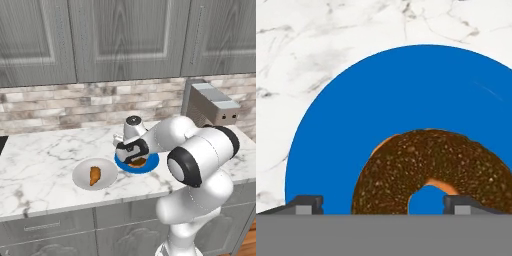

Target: Place the pastries on the plates.

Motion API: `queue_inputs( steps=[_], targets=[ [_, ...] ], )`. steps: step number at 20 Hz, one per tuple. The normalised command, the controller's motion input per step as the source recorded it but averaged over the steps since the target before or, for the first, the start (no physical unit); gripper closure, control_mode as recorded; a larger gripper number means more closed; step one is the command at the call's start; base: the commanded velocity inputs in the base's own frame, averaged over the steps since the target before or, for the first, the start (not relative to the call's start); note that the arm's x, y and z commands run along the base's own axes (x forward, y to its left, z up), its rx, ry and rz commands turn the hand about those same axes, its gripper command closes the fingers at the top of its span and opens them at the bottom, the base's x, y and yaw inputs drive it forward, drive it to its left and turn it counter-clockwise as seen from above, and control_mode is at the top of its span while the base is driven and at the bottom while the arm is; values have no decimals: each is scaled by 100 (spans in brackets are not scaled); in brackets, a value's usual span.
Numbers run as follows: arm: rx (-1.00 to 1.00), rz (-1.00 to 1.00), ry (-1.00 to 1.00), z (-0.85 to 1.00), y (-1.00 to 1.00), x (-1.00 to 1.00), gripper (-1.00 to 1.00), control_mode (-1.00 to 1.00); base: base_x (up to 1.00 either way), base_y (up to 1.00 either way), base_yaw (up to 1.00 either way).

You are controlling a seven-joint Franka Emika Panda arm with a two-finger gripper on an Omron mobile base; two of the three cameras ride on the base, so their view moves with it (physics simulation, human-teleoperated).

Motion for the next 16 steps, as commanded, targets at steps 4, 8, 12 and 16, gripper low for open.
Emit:
queue_inputs(
  steps=[4,8,12,16],
  targets=[
    [0,0,0,4,0,0,-100,-100,0,0,0],
    [0,0,0,29,0,-9,-100,-100,0,0,0],
    [-1,0,0,37,0,-19,-100,-100,0,0,0],
    [-4,0,0,28,0,-18,-100,-100,0,0,0]
  ],
)
